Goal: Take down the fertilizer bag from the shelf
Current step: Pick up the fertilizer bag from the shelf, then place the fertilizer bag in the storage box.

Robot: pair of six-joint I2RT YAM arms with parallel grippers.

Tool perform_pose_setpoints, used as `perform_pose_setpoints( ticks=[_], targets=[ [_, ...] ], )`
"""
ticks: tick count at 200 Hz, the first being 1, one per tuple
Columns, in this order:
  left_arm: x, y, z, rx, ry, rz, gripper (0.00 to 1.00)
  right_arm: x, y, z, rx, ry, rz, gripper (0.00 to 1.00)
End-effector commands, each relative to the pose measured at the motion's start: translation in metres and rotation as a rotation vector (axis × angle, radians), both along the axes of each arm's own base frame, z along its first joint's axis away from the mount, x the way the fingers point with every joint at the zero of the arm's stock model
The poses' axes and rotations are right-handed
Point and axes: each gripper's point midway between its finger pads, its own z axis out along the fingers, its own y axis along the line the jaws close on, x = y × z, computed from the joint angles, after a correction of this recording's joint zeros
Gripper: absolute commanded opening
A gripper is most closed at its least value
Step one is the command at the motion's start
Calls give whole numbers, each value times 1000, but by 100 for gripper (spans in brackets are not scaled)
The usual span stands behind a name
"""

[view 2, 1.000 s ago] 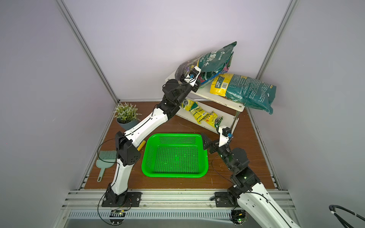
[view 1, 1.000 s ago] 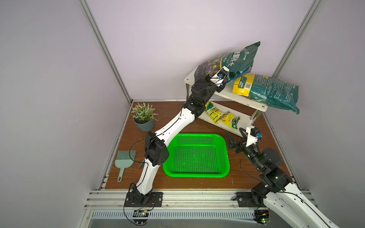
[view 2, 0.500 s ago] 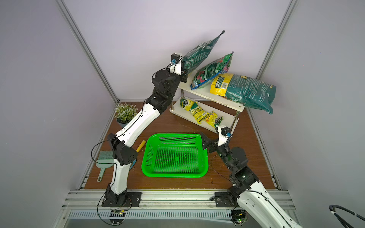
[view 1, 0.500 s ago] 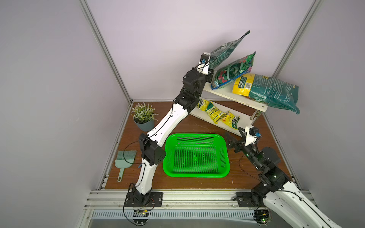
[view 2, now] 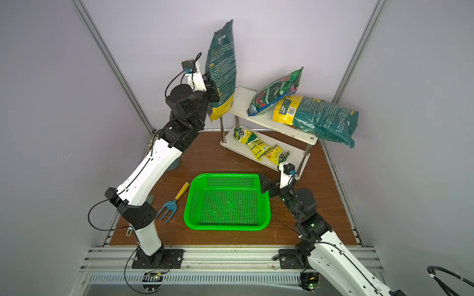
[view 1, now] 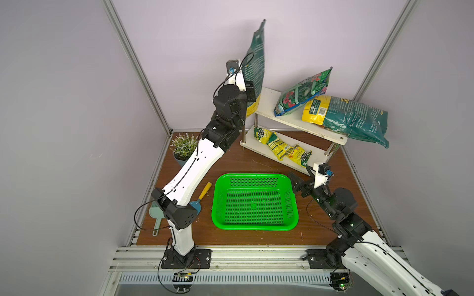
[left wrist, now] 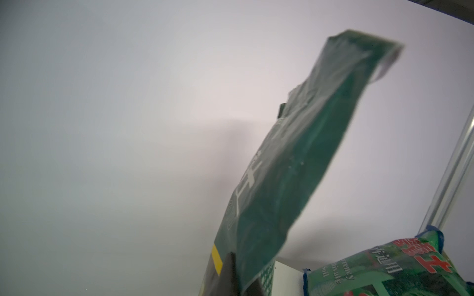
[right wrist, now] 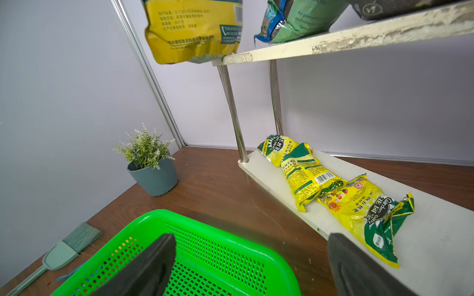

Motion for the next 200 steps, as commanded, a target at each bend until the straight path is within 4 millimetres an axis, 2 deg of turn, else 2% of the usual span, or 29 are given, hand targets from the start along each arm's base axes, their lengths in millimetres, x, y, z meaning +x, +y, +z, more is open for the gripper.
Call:
perform_pose_setpoints(
  ticks=[1,23,47,92,111,113,118,152,178,200],
  targets=[
    [-44,19,36,-103,-76,53,1,-1,2,16,49,-45,11,99],
    [-65,24,23,-159,-75,23,1,-1,4,15,52,-37,20,99],
    [-87,41,10,-227,-73,-14,1,-2,7,15,56,-32,37,99],
    [-128,76,8,-307,-80,-49,1,-3,10,15,71,-24,56,99],
    [-139,82,-10,-345,-62,-90,1,-2,11,12,69,-13,60,99],
    [-137,79,-20,-335,-43,-93,1,-2,11,11,69,-12,59,99],
    [-138,78,-31,-336,-27,-107,1,-2,12,11,69,-11,61,99],
    [-151,79,-81,-400,37,-180,1,-1,12,7,72,-4,63,98],
    [-160,91,-110,-438,68,-169,1,0,13,6,68,-1,61,98],
    [-170,97,-126,-470,80,-189,1,2,14,5,62,5,60,99]
  ],
)
